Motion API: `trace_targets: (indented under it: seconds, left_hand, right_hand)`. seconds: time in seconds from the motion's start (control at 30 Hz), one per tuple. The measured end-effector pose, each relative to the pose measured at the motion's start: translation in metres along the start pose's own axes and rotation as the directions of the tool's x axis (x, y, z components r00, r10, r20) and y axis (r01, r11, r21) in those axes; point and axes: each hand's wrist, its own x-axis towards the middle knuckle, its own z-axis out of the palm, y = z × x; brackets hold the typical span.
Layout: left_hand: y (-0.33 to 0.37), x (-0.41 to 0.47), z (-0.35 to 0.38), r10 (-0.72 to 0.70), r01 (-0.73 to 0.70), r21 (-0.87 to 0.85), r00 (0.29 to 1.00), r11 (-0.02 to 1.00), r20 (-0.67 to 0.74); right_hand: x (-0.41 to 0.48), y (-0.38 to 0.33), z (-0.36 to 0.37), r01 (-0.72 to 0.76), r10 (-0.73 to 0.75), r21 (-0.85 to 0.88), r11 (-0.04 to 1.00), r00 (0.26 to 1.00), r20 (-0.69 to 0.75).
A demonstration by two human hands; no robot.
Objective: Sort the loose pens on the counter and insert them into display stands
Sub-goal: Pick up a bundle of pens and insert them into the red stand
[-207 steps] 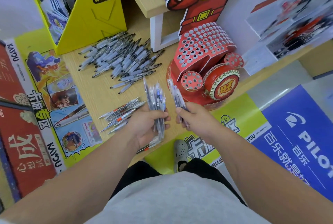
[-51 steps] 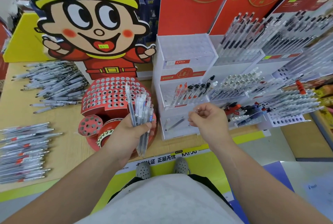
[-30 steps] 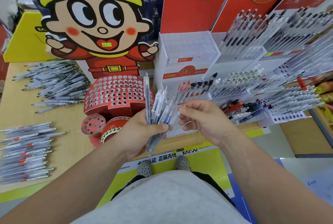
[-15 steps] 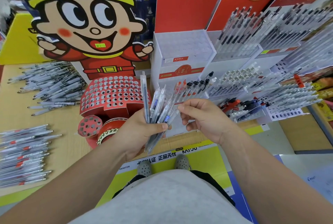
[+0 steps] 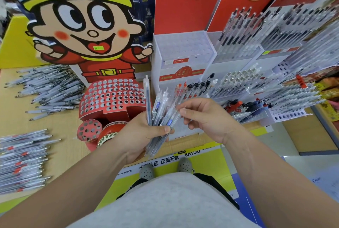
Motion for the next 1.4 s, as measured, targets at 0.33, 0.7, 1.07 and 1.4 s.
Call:
trace_targets:
  seconds: [0.33,0.7,1.07,1.4]
  left_hand:
    - [0.0,0.001,0.005,0.0,0.004,0.069,0.998,0.998,-0.055]
    - [-0.005,0.006,0.007,0.032,-0.018,0.124,0.993,0.992,-0.109]
    - [-0.015,0.001,-0.023,-0.009,0.006,-0.01,0.951,1.0,-0.308]
    - [-0.025,-0.004,-0.027,-0.041,0.032,-0.036,0.954,0.999,-0.295]
  right_hand:
    - [-0.002,0.001,0.003,-0.079,0.081,0.023,0.997,0.99,-0.112]
    - [-0.006,0.007,-0.004,-0.054,0.056,0.022,0.998,0.994,-0.094]
    - [0.004,0.04,-0.029,0.083,-0.327,-0.621,0.78,0.899,-0.29]
    - [0.029,0.067,-0.006,0.162,-0.402,-0.869,0.468,0.915,-0.046]
